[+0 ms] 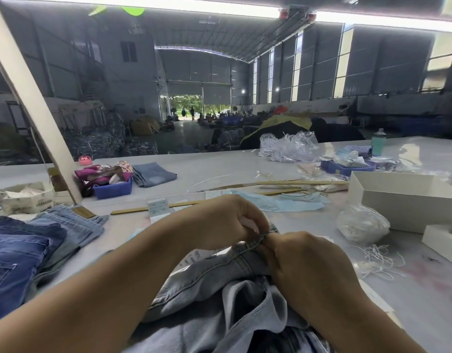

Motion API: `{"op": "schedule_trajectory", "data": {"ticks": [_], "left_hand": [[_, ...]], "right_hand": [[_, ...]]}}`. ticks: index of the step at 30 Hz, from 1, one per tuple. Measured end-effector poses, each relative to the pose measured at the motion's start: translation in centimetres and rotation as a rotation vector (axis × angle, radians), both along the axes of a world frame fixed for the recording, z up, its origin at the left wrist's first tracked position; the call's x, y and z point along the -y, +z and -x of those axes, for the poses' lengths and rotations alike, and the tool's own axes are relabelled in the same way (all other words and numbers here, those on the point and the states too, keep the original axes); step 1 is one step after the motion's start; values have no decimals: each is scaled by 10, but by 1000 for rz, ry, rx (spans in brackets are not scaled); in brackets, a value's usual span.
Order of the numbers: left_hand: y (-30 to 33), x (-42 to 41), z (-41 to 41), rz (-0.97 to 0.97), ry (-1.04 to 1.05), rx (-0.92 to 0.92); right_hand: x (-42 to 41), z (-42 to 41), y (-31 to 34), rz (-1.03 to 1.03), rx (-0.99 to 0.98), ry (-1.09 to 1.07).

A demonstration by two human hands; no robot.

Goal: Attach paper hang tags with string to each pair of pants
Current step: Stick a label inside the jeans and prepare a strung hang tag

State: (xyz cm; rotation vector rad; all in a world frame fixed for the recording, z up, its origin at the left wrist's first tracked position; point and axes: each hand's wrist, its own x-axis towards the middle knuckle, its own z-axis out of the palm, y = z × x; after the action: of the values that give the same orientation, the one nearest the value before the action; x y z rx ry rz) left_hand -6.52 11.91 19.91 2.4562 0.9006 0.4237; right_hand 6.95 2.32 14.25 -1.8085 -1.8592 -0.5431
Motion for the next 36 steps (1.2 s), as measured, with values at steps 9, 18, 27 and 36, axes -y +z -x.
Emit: {"op": "schedule_trajectory", "data": {"ticks": [9, 18, 27, 36], "left_hand": [[1, -1, 2, -46, -75, -1], [-1, -2, 17, -250, 19, 197], [4, 9, 30, 14, 97, 417], [-11, 11, 34, 91, 213, 447]], "right_hand": [[0, -5, 3, 39, -15, 21], [5, -9, 18, 31, -199, 51], [-10, 4, 30, -51, -375, 235], [-20, 9, 11, -207, -398, 300]]}}
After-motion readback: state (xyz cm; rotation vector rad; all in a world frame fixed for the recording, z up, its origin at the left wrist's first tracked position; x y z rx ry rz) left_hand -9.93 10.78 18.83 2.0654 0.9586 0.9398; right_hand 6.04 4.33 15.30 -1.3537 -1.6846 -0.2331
